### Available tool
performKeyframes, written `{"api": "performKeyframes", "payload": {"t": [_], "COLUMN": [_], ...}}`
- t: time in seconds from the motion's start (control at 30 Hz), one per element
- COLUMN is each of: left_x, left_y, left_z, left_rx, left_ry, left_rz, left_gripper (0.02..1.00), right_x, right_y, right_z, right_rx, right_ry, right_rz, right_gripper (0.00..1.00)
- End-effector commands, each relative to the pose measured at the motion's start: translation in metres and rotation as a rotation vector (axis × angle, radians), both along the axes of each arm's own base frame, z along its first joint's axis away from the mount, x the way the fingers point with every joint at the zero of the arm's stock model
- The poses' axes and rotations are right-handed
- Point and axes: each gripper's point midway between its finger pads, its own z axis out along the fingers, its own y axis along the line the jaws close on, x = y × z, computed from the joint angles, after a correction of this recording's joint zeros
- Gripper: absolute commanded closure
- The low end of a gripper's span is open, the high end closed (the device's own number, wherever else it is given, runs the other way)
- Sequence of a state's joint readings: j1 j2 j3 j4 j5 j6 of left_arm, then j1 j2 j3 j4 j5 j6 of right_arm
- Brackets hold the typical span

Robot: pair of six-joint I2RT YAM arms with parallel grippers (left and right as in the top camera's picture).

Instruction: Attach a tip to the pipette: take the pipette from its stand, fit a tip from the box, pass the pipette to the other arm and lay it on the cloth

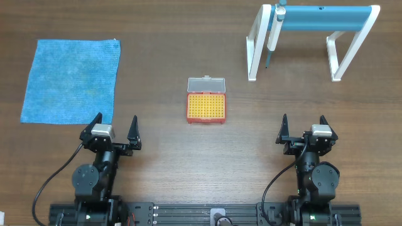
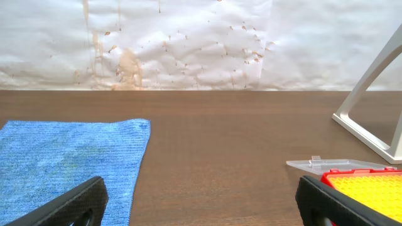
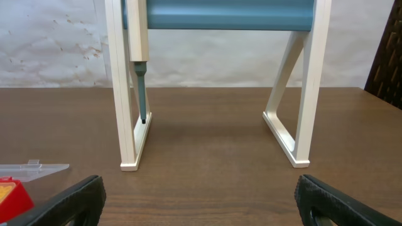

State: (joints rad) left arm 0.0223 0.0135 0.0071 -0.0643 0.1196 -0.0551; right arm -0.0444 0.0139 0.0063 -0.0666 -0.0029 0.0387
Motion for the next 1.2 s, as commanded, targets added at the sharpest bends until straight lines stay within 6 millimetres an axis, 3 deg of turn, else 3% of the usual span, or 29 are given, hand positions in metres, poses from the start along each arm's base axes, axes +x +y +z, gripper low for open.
{"api": "performKeyframes", "payload": {"t": [0.03,1.2], "left_x": [-0.0003,-0.0003], "left_y": [0.0014,0.0013], "left_z": [-0.0008,-0.0008], "left_rx": [-0.011,-0.011], "left_ry": [0.002,0.002], "left_rz": [0.01,0.01], "left_gripper": [0.053,0.053], "right_x": [-0.0004,-0.0001], "right_y": [0.0004,0.002], "right_z": [-0.0006,0.0041], "right_rx": [-0.01,0.0], "right_ry": [0.001,-0.004], "right_rz": [0.005,0.014], "right_gripper": [0.029,0.029]}}
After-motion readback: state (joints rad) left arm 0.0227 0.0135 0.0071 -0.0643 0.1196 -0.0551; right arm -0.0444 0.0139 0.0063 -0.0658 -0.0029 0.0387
